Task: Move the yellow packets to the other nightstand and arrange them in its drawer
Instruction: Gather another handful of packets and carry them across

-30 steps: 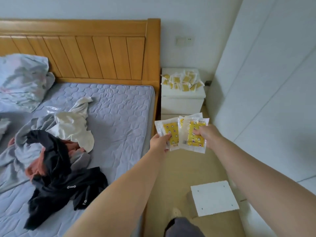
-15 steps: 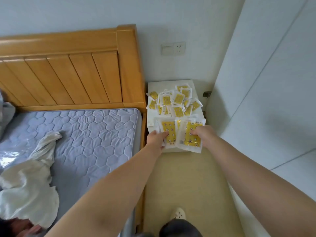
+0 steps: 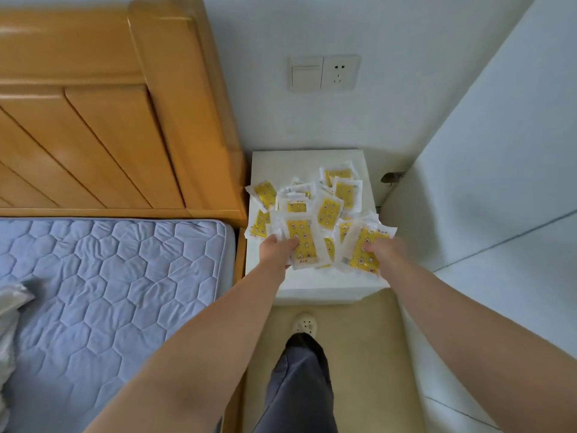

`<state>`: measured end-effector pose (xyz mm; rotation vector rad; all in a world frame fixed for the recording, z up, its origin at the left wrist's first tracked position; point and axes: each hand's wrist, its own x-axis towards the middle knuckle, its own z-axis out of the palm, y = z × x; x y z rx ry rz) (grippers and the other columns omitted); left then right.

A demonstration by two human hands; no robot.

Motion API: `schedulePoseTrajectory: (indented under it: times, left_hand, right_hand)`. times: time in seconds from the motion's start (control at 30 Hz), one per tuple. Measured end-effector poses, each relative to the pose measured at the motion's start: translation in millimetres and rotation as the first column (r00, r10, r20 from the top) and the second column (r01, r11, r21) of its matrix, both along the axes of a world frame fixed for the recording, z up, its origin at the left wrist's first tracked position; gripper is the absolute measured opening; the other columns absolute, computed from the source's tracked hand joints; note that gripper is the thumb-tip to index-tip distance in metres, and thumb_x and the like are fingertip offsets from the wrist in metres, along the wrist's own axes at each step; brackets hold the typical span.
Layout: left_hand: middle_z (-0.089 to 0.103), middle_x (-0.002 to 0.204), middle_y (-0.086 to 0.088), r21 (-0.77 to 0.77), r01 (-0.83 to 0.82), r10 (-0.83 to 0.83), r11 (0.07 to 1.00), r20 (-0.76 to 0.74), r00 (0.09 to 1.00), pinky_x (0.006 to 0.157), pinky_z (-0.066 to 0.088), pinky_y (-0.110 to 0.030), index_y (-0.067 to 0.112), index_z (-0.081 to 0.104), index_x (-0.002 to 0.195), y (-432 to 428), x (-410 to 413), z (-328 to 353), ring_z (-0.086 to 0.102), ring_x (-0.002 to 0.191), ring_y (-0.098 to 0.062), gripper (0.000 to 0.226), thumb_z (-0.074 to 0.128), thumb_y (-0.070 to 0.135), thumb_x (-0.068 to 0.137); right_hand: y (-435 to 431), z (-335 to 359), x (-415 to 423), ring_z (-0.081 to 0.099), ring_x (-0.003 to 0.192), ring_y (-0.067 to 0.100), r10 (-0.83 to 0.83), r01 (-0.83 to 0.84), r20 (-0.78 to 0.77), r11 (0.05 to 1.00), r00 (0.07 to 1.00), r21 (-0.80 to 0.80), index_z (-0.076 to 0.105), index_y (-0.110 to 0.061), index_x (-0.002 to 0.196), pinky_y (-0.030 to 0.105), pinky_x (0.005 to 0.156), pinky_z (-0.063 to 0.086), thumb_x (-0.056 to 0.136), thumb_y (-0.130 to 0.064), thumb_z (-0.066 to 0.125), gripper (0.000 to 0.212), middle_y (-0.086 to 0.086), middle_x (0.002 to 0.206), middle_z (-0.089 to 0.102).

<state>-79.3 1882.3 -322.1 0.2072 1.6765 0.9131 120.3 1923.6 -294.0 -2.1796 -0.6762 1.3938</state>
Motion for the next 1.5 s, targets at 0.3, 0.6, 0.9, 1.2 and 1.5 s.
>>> schedulePoseTrajectory:
  times: [0.3,0.6,0.9,1.2,1.5]
  left_hand:
    - [0.043,0.144,-0.005,-0.073,0.262,-0.271,0.962,-0.185,0.945,0.079,0.055,-0.033,0.025,0.026,0.150,146.4,-19.5,-82.5,0.060,0.099,-0.019,0.088,0.073,0.003,0.079]
    - [-0.029,0.156,-0.005,-0.541,0.749,-0.827,0.382,-0.563,0.015,0.118,0.001,-0.055,0.038,-0.011,0.150,147.5,-20.9,-145.1,-0.028,0.142,-0.030,0.080,0.044,0.054,0.095]
    - [-0.024,0.158,-0.007,-0.519,0.750,-0.772,0.409,-0.636,-0.019,0.119,-0.003,-0.050,0.031,-0.009,0.152,130.1,-19.7,-99.9,-0.024,0.144,-0.028,0.070,0.034,0.049,0.099]
    - [-0.017,0.160,-0.004,-0.431,0.715,-0.622,0.550,-0.783,0.006,0.119,0.001,-0.046,0.029,-0.006,0.153,53.8,-11.8,-5.0,-0.016,0.147,-0.025,0.075,0.039,0.051,0.097]
    - [-0.016,0.160,-0.003,-0.344,0.574,-0.406,0.743,-0.914,-0.022,0.120,0.003,-0.048,0.028,-0.003,0.153,-100.1,-21.1,96.0,-0.016,0.147,-0.024,0.073,0.037,0.049,0.097]
  right_hand:
    - [154.9,-103.9,-34.1,0.063,0.089,0.028,0.150,-0.144,0.129,0.988,0.980,-0.059,0.052,-0.002,0.121,0.032,0.067,0.051,0.082,-0.007,0.065,0.041,0.015,0.108,0.062]
    - [150.0,-161.2,-56.4,0.030,0.133,0.040,0.641,-0.627,0.396,0.757,0.658,-0.183,0.019,-0.002,0.145,0.046,0.110,0.025,0.084,-0.032,0.066,0.083,0.021,0.145,0.029]
    - [133.6,-118.1,-45.7,0.007,0.146,0.033,0.790,-0.795,0.397,0.572,0.467,-0.204,0.016,-0.009,0.150,0.043,0.116,0.015,0.090,-0.040,0.057,0.079,0.017,0.158,0.004]
    - [63.2,-26.6,-52.6,0.026,0.139,0.030,0.694,-0.859,0.569,0.511,0.441,0.042,0.034,-0.007,0.141,0.045,0.110,0.031,0.092,-0.032,0.054,0.058,0.013,0.151,0.028]
    - [-60.8,73.6,-77.5,0.009,0.146,0.023,0.604,-0.937,0.718,0.248,0.347,0.246,0.032,-0.012,0.143,0.041,0.118,0.012,0.092,-0.027,0.053,0.057,0.009,0.157,0.015]
